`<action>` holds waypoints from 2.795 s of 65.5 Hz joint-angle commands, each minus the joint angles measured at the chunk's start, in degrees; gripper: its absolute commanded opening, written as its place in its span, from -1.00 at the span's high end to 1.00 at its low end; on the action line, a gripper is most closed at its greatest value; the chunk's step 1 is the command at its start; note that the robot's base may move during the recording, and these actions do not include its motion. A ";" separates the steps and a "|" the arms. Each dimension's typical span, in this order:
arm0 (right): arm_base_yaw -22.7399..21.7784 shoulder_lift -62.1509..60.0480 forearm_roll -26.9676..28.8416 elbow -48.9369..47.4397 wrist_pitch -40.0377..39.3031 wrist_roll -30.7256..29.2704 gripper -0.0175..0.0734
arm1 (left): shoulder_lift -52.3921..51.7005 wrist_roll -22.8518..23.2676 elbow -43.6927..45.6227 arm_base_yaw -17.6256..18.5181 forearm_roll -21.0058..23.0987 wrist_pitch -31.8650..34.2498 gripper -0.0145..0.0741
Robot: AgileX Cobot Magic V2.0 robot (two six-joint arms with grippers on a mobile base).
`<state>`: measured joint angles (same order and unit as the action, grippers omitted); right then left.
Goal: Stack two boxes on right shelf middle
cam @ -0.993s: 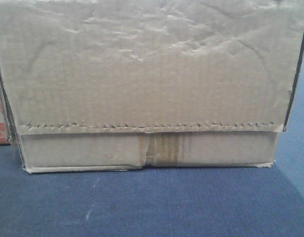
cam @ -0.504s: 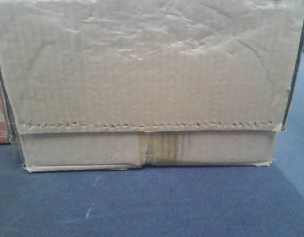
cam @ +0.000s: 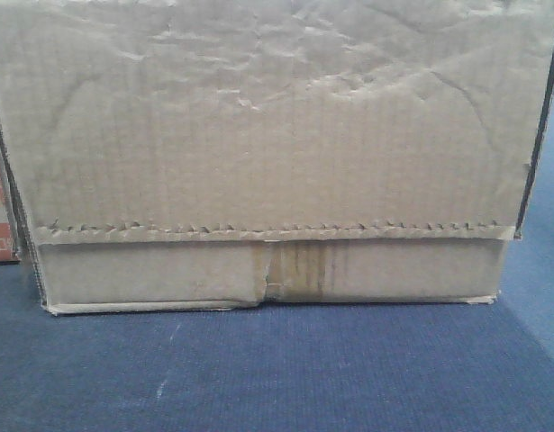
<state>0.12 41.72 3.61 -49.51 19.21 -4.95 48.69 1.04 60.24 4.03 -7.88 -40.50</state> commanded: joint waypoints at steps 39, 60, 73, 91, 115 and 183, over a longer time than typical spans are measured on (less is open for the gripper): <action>3.32 0.63 -0.47 -0.44 1.51 -0.08 -0.60 | 36.93 -16.06 24.38 -20.72 12.25 -24.22 -0.53; 3.91 0.63 -0.47 -0.44 1.41 -0.08 -0.60 | 45.03 -16.06 24.54 -20.86 12.25 -19.50 -0.53; 3.91 0.63 -0.47 -0.44 1.41 -0.08 -0.60 | 47.65 -16.06 24.54 -20.86 13.21 -18.66 -0.44; 3.91 0.63 -0.47 -0.44 1.41 -0.08 -0.60 | 48.82 -16.06 24.54 -20.86 14.32 -18.66 -0.12; 3.91 0.63 -0.47 -0.44 1.41 -0.08 -0.60 | 47.44 -14.79 24.54 -20.86 15.28 -19.92 0.92; 3.91 0.63 0.03 -0.44 1.40 -0.08 -0.60 | 29.28 -2.12 47.01 -0.49 25.09 -20.63 0.92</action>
<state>4.03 42.00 3.61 -49.51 21.44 -4.95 77.11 -3.38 106.52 -1.60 15.88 -63.40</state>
